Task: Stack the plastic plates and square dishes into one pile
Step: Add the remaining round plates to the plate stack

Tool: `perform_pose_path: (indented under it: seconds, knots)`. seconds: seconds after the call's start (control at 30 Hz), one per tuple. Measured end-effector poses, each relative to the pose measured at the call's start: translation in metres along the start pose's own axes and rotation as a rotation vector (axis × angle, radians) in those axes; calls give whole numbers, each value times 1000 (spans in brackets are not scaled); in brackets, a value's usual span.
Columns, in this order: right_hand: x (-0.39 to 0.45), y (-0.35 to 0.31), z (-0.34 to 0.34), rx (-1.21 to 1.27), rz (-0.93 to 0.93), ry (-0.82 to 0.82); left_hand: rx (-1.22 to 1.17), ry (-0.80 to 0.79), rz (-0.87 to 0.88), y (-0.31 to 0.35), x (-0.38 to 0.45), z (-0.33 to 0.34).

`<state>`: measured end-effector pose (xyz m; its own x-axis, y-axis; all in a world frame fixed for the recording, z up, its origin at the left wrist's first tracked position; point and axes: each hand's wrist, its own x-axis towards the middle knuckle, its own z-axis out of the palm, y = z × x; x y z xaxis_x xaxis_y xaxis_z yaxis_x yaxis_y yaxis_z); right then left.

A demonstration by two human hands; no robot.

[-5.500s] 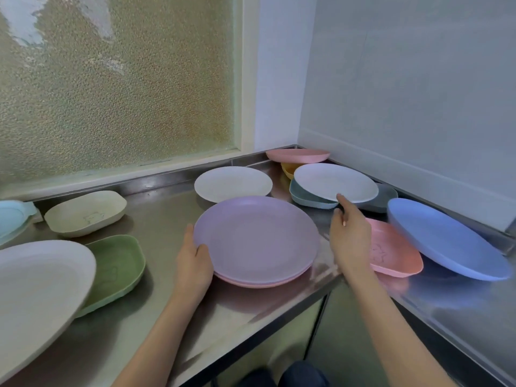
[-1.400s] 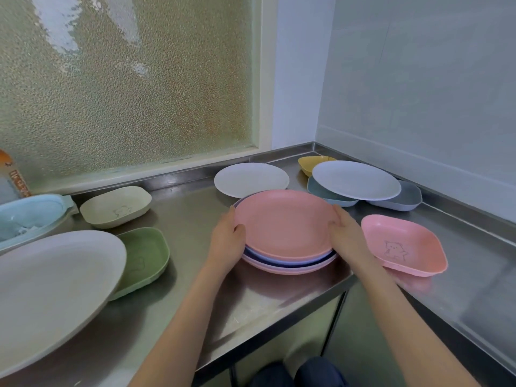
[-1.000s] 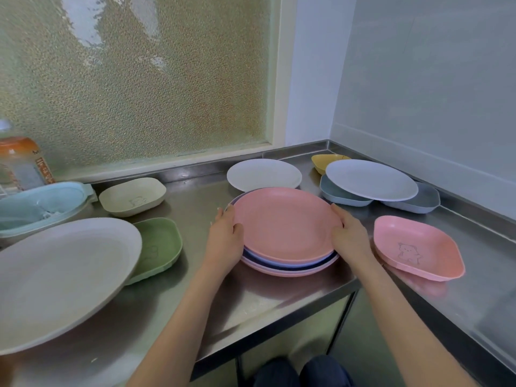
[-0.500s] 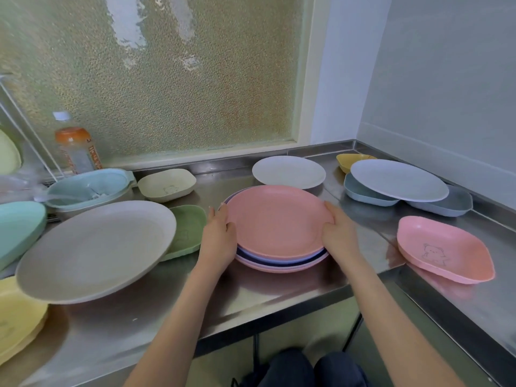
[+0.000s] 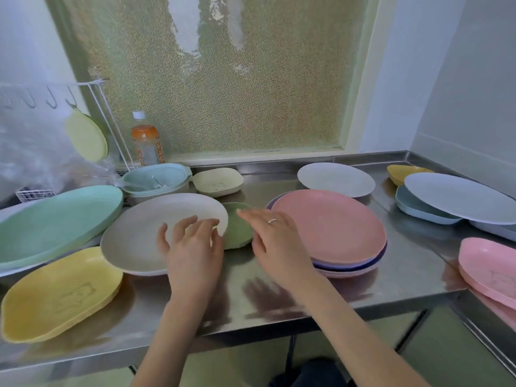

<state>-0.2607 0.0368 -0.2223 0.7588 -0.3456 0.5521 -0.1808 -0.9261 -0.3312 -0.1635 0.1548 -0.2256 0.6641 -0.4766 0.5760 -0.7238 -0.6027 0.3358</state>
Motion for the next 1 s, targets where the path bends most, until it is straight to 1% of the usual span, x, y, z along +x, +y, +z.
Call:
perform_pose_path:
  seconds: [0.1, 0.17, 0.27, 0.43, 0.53, 0.63, 0.7, 0.77, 0.83, 0.9, 0.93, 1.0]
  knots:
    - [12, -23, 30, 38, -89, -123, 106, -76, -13, -21, -7, -12]
    - [15, -33, 43, 60, -111, -177, 151, -80, -10, -32, -13, -13]
    - [14, -42, 57, 79, -123, -242, 87, 35, 14, -45, -22, -9]
    - [12, -47, 60, 172, -153, -256, 16, 249, 1, -52, -23, -3]
    - [12, -51, 53, 199, -179, -187, -29, 350, 4, -53, -25, -4]
    - [12, -53, 43, 147, -193, -108, -86, 441, 45, -63, -27, -7]
    - [10, -49, 33, 104, -182, -19, -147, 515, 67, -72, -24, -13]
    - [8, -43, 21, 56, -162, 84, -192, 550, 46, -85, -17, -21]
    - [4, -33, 9, 9, -106, 171, -154, 550, -41, -97, -8, -27]
    - [-1, -20, -3, -35, -3, 229, -48, 525, -194, -111, 3, -29]
    - [-4, -14, -9, -68, 45, 245, 5, 471, -279, -117, 8, -29]
    - [-12, -1, -19, -158, 133, 258, 73, 303, -419, -129, 16, -28]
